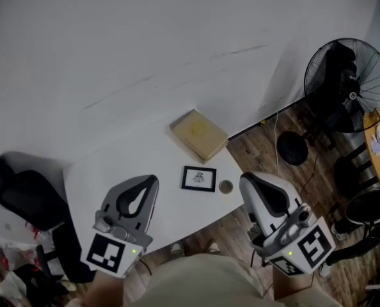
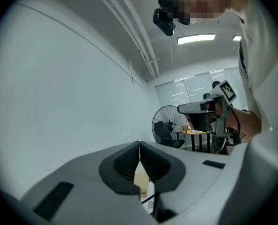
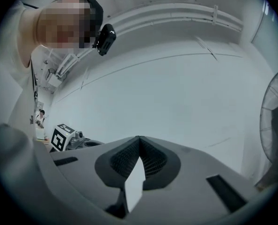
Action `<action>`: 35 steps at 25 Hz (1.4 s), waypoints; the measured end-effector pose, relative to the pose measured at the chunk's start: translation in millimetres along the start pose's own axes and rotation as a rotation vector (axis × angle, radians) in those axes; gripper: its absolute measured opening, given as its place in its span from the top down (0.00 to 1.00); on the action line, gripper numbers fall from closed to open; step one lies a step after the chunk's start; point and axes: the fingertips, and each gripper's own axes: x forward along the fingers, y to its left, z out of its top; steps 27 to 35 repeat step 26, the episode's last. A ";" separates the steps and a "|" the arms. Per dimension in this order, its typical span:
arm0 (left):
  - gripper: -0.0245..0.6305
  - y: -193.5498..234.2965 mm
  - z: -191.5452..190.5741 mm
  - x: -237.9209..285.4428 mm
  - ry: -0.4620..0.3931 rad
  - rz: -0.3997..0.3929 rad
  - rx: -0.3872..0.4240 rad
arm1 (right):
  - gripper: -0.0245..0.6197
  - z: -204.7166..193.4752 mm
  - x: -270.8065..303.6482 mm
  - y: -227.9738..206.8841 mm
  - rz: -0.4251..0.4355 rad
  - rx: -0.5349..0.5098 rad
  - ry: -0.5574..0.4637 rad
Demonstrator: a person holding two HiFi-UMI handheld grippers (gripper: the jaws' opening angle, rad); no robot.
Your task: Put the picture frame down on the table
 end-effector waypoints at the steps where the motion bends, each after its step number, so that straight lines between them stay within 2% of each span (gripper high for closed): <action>1: 0.93 0.5 3.5 -2.9 -0.006 0.003 0.003 | 0.93 2.9 -1.8 2.8 0.007 -0.009 -0.004; 5: 0.93 -1.9 10.3 -13.0 -0.017 0.011 0.012 | 0.93 7.4 -12.5 9.8 0.018 -0.005 -0.007; 10: 0.93 -6.3 -12.1 -13.8 0.019 -0.008 -0.059 | 0.93 -18.9 -17.7 8.9 0.008 0.011 0.065; 16: 0.93 -11.5 -14.6 -10.6 0.041 -0.017 -0.041 | 0.93 -37.5 -18.9 0.9 -0.001 0.049 0.121; 35: 0.93 -15.3 -12.1 -9.0 0.043 -0.036 -0.021 | 0.93 -38.5 -18.1 0.8 0.001 0.034 0.145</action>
